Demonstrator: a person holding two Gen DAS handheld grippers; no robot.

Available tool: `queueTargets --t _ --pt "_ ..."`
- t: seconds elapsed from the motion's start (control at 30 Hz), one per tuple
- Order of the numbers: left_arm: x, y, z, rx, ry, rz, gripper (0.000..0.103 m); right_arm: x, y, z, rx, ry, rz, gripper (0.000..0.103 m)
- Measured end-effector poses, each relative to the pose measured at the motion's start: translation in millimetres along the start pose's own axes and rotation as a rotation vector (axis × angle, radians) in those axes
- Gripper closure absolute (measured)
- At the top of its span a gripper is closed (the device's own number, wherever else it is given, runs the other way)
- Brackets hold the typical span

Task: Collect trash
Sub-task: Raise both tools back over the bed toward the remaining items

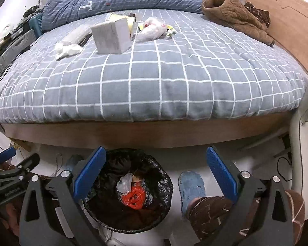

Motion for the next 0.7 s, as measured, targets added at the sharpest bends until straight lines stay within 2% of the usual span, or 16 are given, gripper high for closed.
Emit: queueTargets --t 0.23,0.7 --pt "22 -7 -7 0.006 0.022 -0.023 0.009 21 9 -3 0.000 0.021 0.003 0.009" --pt "89 -14 -15 0.011 0.078 -0.052 0.009 79 12 -5 0.002 0.096 -0.006 0.009"
Point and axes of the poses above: each gripper's, at about its wrist camera, not at the fingertips, and z roughly the way its jaws point, y to its right, x to its top, the point moved 2 cm from there along z, roughly the way its jaws point, and after that the axes turned 4 degrees about y, right-handed, at the moved point
